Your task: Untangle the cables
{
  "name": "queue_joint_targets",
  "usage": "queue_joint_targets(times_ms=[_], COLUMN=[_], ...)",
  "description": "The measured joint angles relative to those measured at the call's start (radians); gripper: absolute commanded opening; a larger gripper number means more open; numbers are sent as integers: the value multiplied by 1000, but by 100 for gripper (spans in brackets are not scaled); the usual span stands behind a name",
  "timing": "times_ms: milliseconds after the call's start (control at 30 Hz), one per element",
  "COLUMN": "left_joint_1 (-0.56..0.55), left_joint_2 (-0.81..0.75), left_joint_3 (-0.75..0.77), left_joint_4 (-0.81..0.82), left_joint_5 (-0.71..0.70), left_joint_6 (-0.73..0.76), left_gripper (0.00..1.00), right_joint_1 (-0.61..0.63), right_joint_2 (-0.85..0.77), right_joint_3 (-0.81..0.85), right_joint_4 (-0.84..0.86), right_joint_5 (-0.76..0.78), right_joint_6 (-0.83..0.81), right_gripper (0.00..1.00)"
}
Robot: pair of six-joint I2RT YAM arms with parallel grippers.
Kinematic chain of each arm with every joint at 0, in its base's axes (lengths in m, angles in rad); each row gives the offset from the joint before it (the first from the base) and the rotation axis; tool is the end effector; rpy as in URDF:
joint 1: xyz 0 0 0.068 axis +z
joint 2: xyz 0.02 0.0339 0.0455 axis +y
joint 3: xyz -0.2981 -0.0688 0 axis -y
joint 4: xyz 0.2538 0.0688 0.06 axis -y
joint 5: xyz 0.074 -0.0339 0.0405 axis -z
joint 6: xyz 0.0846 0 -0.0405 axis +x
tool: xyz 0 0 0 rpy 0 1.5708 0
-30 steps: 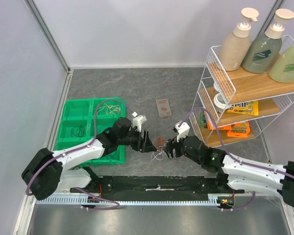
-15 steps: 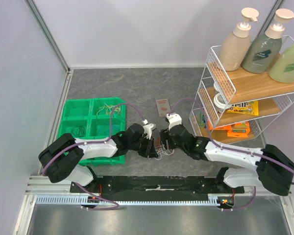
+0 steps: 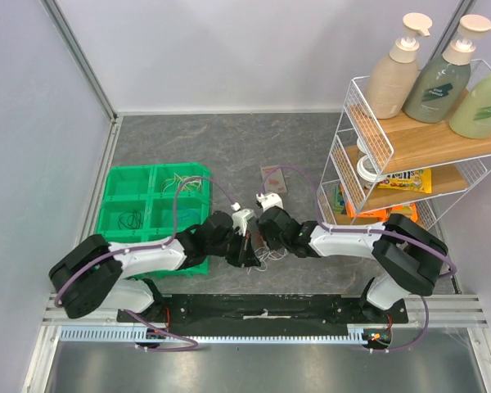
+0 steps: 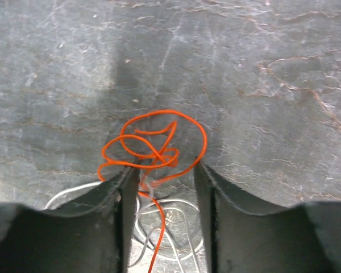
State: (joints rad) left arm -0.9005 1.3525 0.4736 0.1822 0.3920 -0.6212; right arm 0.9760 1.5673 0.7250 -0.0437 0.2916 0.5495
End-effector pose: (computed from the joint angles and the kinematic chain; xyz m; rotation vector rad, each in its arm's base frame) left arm 0.1488 -0.2397 0.1497 0.5805 2.4556 -1.1707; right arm 0.2055 0.2603 0.1421 -0.3903 2.4038 0.3407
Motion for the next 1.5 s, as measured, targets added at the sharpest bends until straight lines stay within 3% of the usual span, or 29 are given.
queue_joint_targets(times_ms=[200,400,600,833,1067,1200,1500], left_joint_1=[-1,-3,-5,-5,-5,-5,-5], left_joint_2=[-265,-643,-832,-832,-782,-763,-590], left_joint_3=[-22,67,332,785,1121,1147,1040], left_joint_4=[-108,-382,-628,-777,-791,-785,-755], left_joint_5=[-10,-147,-385,-606,-700,-714,-771], left_joint_6=[4,65,163,355,506,525,581], left_gripper=[2,2,2,2,2,2,2], right_joint_1=[-6,-39,-51,-51,-51,-51,-51], right_joint_2=[5,9,9,-5,-9,-18,-119], right_joint_3=[7,13,-3,-24,-27,-27,-70], right_joint_4=[-27,-54,-56,-47,-50,-63,-72], right_joint_5=[115,198,222,231,233,222,146], right_joint_6=[-36,-76,-89,-88,-79,-80,-117], right_gripper=[14,4,3,3,0,0,0])
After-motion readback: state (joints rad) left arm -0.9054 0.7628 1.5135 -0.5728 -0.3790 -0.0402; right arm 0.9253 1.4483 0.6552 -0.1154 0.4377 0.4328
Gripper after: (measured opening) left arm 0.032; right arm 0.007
